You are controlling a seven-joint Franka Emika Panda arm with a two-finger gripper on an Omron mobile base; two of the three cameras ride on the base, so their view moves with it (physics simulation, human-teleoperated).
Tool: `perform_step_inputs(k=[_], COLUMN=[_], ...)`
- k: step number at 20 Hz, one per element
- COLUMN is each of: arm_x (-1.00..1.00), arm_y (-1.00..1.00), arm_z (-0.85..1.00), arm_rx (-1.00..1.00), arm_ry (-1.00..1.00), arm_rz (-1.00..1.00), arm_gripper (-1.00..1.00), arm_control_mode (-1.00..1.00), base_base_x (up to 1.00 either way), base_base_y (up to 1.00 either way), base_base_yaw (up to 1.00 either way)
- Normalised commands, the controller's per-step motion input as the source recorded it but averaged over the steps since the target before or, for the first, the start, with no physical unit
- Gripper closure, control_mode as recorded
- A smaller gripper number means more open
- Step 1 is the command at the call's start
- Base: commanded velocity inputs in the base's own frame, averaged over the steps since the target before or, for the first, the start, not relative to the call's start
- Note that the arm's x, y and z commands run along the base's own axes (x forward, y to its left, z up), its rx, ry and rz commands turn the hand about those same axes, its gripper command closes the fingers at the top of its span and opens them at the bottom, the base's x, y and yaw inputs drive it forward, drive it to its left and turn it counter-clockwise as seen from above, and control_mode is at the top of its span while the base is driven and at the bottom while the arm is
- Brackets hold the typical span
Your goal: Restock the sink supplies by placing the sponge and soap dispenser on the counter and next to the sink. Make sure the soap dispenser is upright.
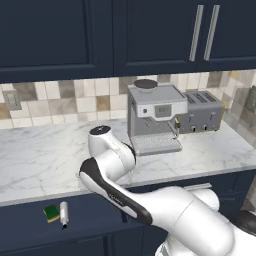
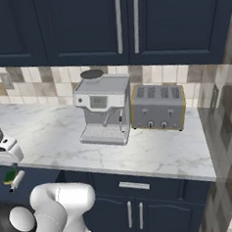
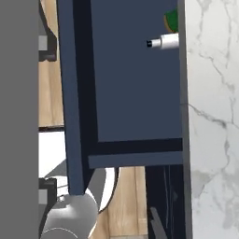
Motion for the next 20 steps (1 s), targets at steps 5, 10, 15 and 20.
perform_step_inputs(k=[5,10,15,20], arm_x=[-0.06,-0.01,0.01,0.0], arm_y=[0.5,0.38,0.17,0.06], arm_z=[-0.47,-0.47,-0.53,-0.61], arm_rx=[-0.11,-0.09,-0.03,0.0], arm_ry=[0.06,0.04,0.02,0.01], arm_rz=[0.08,0.08,0.05,0.0], arm_gripper=[-1.0,-1.0,-1.0,-1.0], arm_control_mode=[-1.0,-1.0,-1.0,-1.0], base_base_x=[0.0,0.0,0.0,0.0], base_base_y=[0.0,0.0,0.0,0.0], base_base_yaw=[0.0,0.0,0.0,0.0])
